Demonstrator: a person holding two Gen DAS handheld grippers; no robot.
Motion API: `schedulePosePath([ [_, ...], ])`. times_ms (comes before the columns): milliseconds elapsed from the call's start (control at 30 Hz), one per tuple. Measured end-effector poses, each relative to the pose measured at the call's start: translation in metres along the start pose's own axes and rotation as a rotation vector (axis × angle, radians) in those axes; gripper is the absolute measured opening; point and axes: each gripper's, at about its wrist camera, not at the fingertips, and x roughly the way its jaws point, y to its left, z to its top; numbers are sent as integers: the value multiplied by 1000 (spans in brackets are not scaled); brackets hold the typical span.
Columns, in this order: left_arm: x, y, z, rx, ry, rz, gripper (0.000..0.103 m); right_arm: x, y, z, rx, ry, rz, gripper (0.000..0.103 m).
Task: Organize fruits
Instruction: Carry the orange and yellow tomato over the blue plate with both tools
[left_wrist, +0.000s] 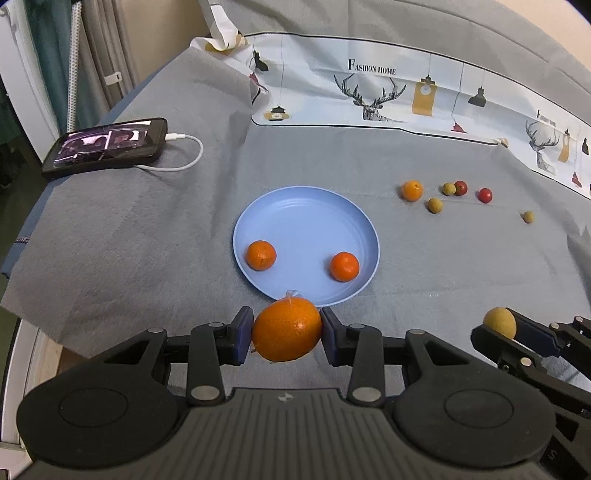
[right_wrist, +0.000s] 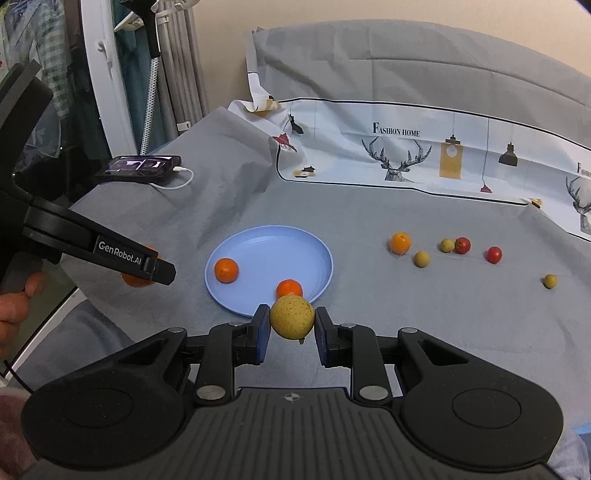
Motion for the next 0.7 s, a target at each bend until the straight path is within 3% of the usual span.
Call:
schedulePosePath([
  [300,40,4,29,-18,57,-8,43,49,-4,19,-2,37,17,27],
  [700,113,3,63,11,101,21,43,143,-24,36,25,166,27,27],
])
